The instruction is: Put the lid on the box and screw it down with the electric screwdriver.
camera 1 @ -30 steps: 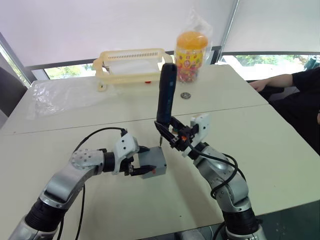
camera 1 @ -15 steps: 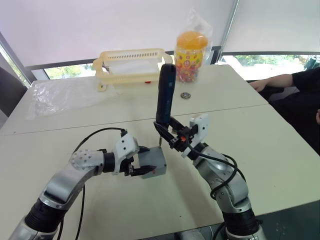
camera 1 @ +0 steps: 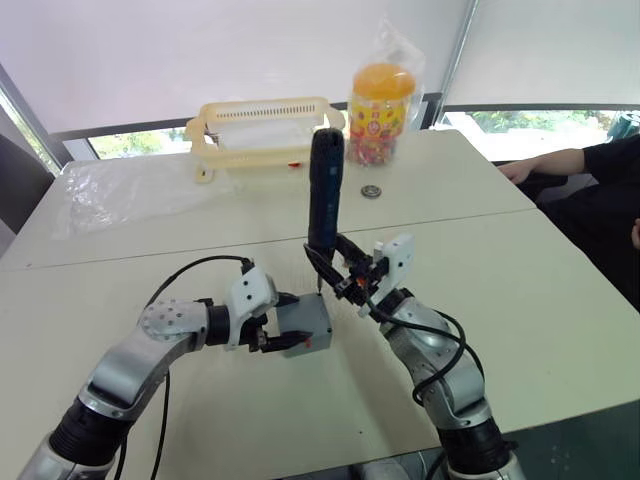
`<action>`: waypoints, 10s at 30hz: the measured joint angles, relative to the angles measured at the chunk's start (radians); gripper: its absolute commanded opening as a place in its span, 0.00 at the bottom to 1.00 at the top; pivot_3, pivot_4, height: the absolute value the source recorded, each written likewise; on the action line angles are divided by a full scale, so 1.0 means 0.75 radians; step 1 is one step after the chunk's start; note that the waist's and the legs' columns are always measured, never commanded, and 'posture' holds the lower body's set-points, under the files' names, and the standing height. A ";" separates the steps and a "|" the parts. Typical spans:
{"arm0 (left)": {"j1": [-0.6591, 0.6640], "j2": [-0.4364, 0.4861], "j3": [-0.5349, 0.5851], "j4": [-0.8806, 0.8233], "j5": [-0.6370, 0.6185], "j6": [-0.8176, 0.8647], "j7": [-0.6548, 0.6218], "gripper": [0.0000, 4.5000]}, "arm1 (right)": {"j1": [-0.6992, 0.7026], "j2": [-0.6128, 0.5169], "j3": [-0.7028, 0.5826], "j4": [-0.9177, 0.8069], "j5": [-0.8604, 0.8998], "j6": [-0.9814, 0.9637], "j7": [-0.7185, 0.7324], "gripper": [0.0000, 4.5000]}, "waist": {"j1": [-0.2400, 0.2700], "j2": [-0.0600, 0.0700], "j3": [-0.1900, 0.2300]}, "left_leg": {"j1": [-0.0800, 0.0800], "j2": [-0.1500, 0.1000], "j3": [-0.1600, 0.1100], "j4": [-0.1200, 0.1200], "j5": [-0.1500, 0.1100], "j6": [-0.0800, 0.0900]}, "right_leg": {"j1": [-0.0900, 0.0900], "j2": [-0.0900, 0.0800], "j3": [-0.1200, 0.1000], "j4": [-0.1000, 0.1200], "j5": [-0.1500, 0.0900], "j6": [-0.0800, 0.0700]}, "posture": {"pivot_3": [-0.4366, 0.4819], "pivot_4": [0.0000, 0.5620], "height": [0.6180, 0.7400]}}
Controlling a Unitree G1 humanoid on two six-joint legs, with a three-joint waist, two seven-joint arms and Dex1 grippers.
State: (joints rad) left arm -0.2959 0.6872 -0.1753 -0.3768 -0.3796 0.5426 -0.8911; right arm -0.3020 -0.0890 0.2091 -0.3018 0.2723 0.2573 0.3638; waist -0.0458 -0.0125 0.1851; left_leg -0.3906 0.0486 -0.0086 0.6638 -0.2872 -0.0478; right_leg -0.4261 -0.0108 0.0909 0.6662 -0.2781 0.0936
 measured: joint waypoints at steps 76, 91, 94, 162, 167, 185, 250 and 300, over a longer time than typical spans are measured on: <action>0.034 0.002 -0.003 -0.017 0.026 0.056 0.026 0.76 | -0.026 -0.014 0.066 0.341 -0.122 -0.359 0.205 0.39 | -0.029 -0.013 -0.036 | 0.028 0.001 0.000 -0.004 -0.002 0.003 | 0.028 0.000 0.001 -0.005 -0.006 -0.004 | 0.48 0.27 1.00; 0.034 0.002 -0.005 -0.016 0.030 0.075 0.013 0.76 | 0.004 -0.014 0.063 0.336 -0.122 -0.360 0.204 0.39 | -0.029 -0.016 -0.047 | 0.031 0.001 0.000 -0.009 -0.002 0.003 | 0.031 -0.001 0.001 -0.009 -0.009 -0.009 | 0.48 0.27 1.00; 0.034 0.002 -0.006 -0.015 0.030 0.077 0.010 0.76 | 0.014 -0.014 0.063 0.334 -0.122 -0.361 0.202 0.39 | -0.029 -0.017 -0.047 | 0.042 0.001 0.001 -0.018 -0.002 0.003 | 0.039 -0.001 0.002 -0.016 -0.009 -0.010 | 0.48 0.27 1.00; 0.013 0.271 0.270 -0.460 -0.549 0.457 -0.018 0.76 | -0.438 -1.225 -0.436 0.614 1.356 1.801 -0.346 0.39 | -0.016 -0.003 -0.001 | -0.021 -0.002 0.004 -0.010 -0.010 0.018 | -0.019 0.002 0.009 -0.023 -0.004 0.000 | 0.48 0.27 1.00; 0.032 0.258 0.265 -0.458 -0.545 0.455 0.042 0.76 | -0.437 -1.172 -0.401 0.623 1.231 1.801 -0.358 0.39 | -0.017 -0.002 0.000 | -0.024 -0.002 0.006 -0.001 -0.010 0.018 | -0.017 0.001 0.011 -0.022 0.000 0.006 | 0.48 0.27 1.00; 0.195 0.177 0.453 -0.252 -0.525 0.418 0.191 0.76 | -0.402 -1.187 -0.285 0.415 0.641 1.341 0.004 0.99 | -0.012 -0.003 0.002 | -0.008 -0.002 0.006 0.002 -0.010 0.018 | -0.002 0.001 0.012 -0.023 0.002 0.005 | 0.48 0.27 1.00; 0.240 -0.129 0.174 0.112 0.059 0.051 0.298 0.58 | -0.106 -0.502 0.157 0.161 -0.385 0.122 0.420 1.00 | 0.002 -0.004 0.000 | 0.000 -0.002 0.004 0.002 -0.005 0.010 | 0.000 0.001 0.010 -0.005 0.002 0.004 | 0.48 0.27 1.00; -0.047 0.337 0.446 -0.222 -0.467 0.422 -0.112 0.58 | -0.061 -0.617 -0.402 -0.031 0.097 0.641 0.458 1.00 | -0.004 -0.005 0.000 | 0.000 -0.002 0.003 0.003 -0.005 0.009 | 0.001 0.002 0.009 -0.003 0.002 0.004 | 0.48 0.27 1.00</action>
State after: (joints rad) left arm -0.3313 0.9397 0.1595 -0.5433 -0.7300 0.8592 -0.9753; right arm -0.3477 -0.5515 -0.0924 -0.3248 0.3449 0.7380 0.7071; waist -0.0485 -0.0160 0.1850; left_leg -0.3902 0.0471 -0.0064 0.6658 -0.2910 -0.0407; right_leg -0.4256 -0.0096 0.0978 0.6640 -0.2766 0.0969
